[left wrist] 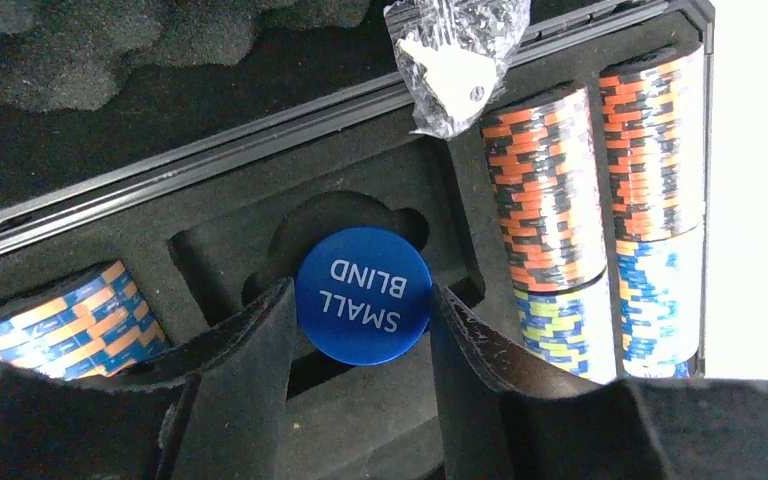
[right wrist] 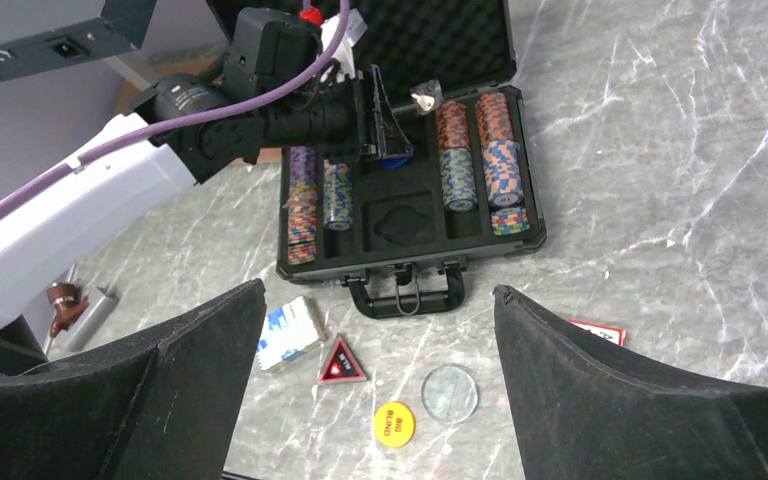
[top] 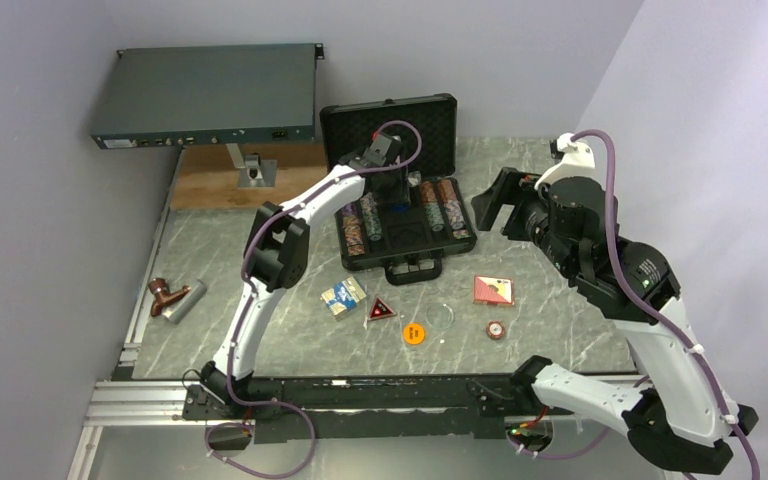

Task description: Pack up texas hold em set

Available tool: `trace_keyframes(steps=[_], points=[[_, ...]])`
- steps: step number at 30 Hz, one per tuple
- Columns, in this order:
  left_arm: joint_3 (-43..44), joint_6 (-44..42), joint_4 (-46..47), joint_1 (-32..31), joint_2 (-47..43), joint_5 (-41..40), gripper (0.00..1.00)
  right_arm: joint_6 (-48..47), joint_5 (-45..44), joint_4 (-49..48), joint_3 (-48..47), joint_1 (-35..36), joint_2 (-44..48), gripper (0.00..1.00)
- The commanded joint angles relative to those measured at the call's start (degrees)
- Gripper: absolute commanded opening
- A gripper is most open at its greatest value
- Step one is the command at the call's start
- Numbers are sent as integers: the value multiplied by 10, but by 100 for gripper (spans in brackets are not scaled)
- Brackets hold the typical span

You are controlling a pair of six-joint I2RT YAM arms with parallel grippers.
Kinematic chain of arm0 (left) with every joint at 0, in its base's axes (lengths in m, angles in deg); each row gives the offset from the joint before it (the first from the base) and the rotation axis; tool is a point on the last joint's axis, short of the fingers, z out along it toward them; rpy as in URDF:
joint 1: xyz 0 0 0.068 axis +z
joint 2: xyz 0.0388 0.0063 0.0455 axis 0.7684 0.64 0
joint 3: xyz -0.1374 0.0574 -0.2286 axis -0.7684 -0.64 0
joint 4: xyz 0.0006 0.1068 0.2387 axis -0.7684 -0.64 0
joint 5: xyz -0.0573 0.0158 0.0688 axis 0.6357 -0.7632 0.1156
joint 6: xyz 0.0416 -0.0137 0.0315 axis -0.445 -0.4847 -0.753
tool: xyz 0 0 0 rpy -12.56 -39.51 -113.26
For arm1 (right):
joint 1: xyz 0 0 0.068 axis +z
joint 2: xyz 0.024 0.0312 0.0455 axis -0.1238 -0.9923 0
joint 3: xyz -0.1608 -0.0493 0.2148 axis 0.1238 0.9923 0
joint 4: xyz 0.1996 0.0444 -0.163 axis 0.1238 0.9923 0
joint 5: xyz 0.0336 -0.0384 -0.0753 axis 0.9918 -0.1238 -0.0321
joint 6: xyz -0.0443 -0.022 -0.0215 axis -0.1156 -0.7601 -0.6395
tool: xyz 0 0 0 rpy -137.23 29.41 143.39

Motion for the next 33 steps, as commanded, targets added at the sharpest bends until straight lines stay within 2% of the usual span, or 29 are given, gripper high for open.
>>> trace_keyframes(steps=[1, 12, 18, 21, 23, 28, 33], points=[[25, 12, 15, 1, 9, 0, 27, -2, -5, 0, -22, -2, -2, 87], [14, 1, 29, 2, 5, -21, 30, -1, -2, 5, -24, -1, -1, 87], [15, -30, 28, 1, -1, -71, 32, 0, 1, 5, -28, -1, -3, 87], [4, -51, 41, -1, -5, -73, 44, 0, 2, 4, -27, -1, -2, 87], [9, -66, 37, -3, -2, -76, 58, 1, 4, 3, -26, -1, -2, 87], [1, -63, 41, -5, -6, -57, 78, 2, 9, 1, -28, -1, -5, 87], [-6, -46, 49, -6, -24, -42, 83, 4, 13, 1, -30, -1, -7, 87]])
